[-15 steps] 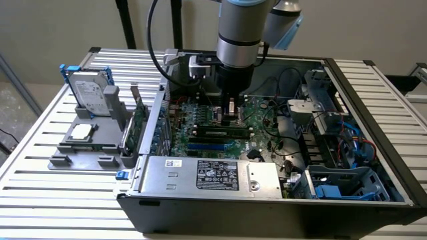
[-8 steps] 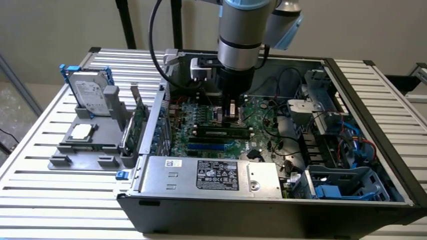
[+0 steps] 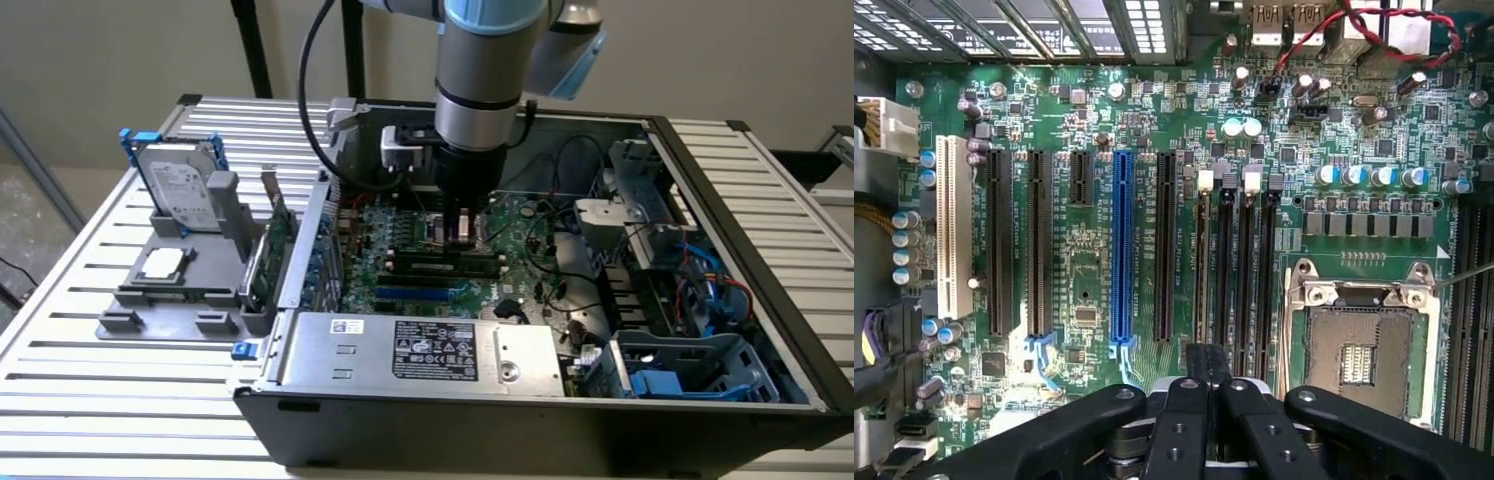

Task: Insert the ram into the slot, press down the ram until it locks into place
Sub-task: 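Press down the ram until it locks into place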

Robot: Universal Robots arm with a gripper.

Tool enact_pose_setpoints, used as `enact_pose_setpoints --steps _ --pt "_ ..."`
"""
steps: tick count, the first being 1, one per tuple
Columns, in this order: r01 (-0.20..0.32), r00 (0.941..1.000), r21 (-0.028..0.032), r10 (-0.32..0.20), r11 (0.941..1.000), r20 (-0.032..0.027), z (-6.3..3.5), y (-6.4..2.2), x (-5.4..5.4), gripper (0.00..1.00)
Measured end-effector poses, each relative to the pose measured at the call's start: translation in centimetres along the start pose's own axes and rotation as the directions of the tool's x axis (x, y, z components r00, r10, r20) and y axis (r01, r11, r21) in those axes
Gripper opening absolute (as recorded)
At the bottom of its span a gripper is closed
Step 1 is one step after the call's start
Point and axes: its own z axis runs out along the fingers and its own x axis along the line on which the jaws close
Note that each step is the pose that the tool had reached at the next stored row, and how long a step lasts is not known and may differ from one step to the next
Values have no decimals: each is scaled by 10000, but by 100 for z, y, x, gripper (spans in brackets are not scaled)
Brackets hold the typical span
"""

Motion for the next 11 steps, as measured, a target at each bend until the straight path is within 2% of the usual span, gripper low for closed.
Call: enact_pose_setpoints --steps 3,5,6,11 --pt "-1 10000 -1 1 10000 -6 46 0 -2 11" --pt "-1 10000 -6 1 10000 -5 30 0 -1 11" --pt "-2 10000 -7 2 10000 23 3 0 -5 11" --pt "0 10000 -67 0 10000 8 -227 -10 13 11"
